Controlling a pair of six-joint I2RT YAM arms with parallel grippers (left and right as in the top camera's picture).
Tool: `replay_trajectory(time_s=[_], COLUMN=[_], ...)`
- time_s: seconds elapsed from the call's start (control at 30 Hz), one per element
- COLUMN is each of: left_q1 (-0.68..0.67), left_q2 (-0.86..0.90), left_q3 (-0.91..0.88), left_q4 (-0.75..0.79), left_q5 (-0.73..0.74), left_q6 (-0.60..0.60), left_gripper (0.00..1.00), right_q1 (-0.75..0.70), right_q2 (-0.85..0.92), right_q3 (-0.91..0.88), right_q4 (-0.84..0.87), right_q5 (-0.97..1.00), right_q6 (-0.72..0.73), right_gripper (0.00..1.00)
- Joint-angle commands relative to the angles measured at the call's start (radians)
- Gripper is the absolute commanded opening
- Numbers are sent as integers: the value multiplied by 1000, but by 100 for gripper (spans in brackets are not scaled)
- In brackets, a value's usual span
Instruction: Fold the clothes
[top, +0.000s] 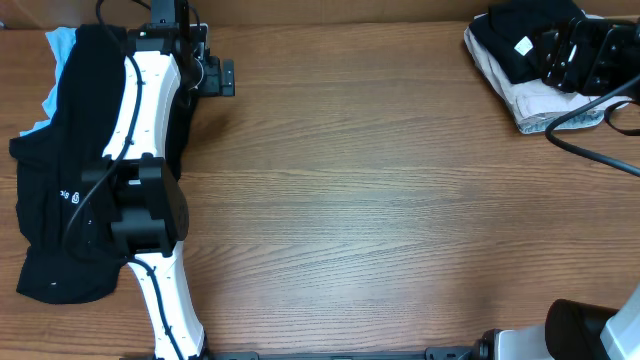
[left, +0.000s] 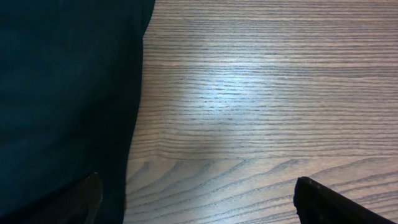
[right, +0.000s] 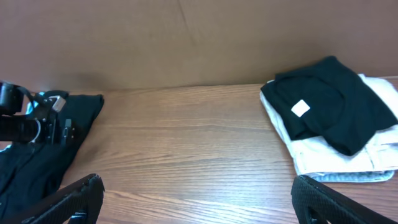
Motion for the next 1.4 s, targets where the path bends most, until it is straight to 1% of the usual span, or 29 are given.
replay_trajectory(time_s=[0.0,0.33,0.43,0.57,0.73,0.8,0.97,1.03,1.17,1.27,1.37], left_q1=[-8,-8,-6,-10,-10,-8,-7,-7,-7,-7,-6], left_q2=[-1,-1,-1,-1,-1,-1,-1,-1,-1,-1,-1], left_q3=[-6,-6,-6,-6,-6,-6,-6,-6,-6,-6,-6], left_q4=[3,3,3,3,3,3,3,3,3,3,3], left_q5=[6,7,7,7,7,6,6,7,7,7,6], left_q6=[-21,-21,-21,-21,-21,-21,-21,-21,-21,-21,-21], left_gripper=[100,100,100,100,100,100,100,100,100,100,100], right_q1=[4,4,13,88,188,212,219,219,219,219,218], right_q2=[7,3,-24,-109,-288,-391,-624,-750,-960,-1123,-1258], right_q3=[0,0,-20,-152,-504,-710,-1184,-1437,-1826,-2075,-2242], right_q4=[-3,-147,-92,121,439,591,933,1121,1422,1602,1688], right_q5=[-18,10,-27,-21,36,37,30,30,29,31,39], right_q6=[3,4,4,3,3,3,4,4,6,55,107], right_gripper=[100,100,100,100,100,100,100,100,100,100,100])
